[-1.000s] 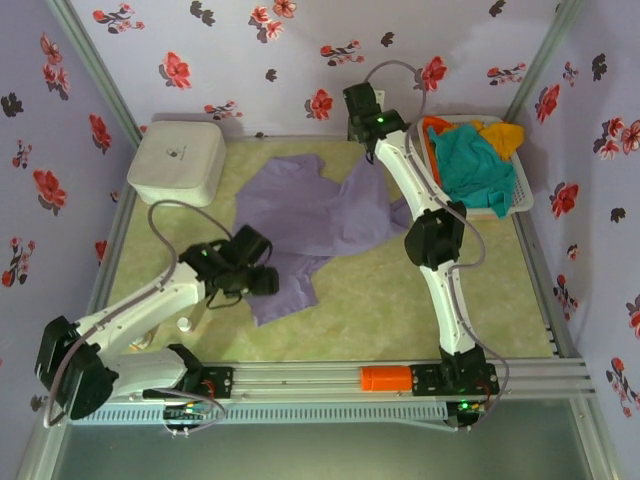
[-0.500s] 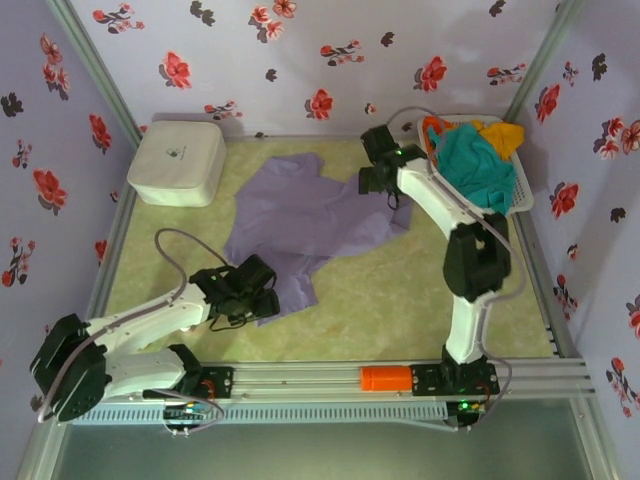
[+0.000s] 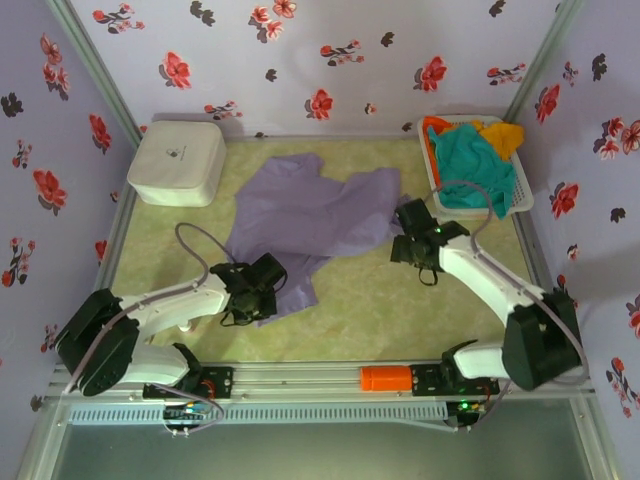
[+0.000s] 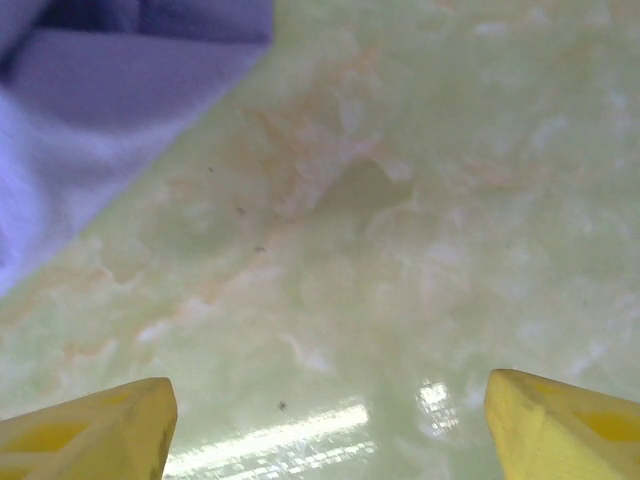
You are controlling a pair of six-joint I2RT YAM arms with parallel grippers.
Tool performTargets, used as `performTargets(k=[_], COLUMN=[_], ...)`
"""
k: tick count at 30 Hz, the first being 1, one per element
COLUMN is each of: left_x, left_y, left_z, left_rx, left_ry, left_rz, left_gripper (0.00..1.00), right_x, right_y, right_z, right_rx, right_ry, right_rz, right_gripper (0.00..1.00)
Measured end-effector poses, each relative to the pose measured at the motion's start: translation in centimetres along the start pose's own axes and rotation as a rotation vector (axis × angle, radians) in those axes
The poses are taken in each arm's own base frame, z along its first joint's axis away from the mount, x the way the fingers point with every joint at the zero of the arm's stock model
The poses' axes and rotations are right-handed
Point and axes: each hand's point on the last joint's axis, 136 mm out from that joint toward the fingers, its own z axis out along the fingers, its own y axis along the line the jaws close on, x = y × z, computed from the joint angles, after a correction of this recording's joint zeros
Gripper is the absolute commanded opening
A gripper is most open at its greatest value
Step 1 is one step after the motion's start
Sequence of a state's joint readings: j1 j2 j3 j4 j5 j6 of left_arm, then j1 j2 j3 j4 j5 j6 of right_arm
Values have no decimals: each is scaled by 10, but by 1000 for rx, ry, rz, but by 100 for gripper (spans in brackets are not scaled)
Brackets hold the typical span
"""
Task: Fold and stack the t-shirts
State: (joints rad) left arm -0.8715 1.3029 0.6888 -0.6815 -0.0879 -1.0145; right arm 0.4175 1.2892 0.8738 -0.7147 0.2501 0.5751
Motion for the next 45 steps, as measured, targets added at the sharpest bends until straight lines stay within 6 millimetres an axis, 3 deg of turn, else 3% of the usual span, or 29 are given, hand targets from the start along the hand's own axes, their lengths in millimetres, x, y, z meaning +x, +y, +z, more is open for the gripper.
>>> performTargets(k=[8,9,10,11,13,17,21,23,27,30,35,41,45], left_x=[9,11,11,12,13,13,8,8,9,11,17,20,23], left_y=[30,33,34,34,30,22,8,3,-7,-5,0,23,47], left_z=[-47,-50,-52,-52,-49,-34,-15,-4,16,19,7,-41,-60], left_rx=[-10,-9,0,8,39,70,64,56,44,22,24,89,104], left_ry=[-21,-21,-25,-26,-31,-25,-6,9,36,38,38,-21,-49], left_rz=[-11,-15,-18,-24,-42,-70,-71,-72,-64,-61,-50,-77,-137], left_gripper=[0,15,39,49,59,62,56,46,16,0,0,0,0], right_x=[11,12,12,11,10,11,6,4,0,-5,-11,-15,-16], right_y=[-33,-35,-35,-36,-34,-29,-24,-23,-25,-30,-39,-43,-36], right_z=[-5,-4,-3,-2,-2,4,5,5,7,7,6,-1,2], right_rx=[-7,-7,-10,-13,-27,-32,-48,-52,-39,-28,-21,-37,-75], right_ry=[-19,-15,-10,-9,-7,21,21,18,22,18,3,-26,-16], right_rz=[133,143,150,155,163,158,160,161,175,196,251,290,307], right_gripper=[79,79,79,78,78,77,77,78,78,78,76,74,67])
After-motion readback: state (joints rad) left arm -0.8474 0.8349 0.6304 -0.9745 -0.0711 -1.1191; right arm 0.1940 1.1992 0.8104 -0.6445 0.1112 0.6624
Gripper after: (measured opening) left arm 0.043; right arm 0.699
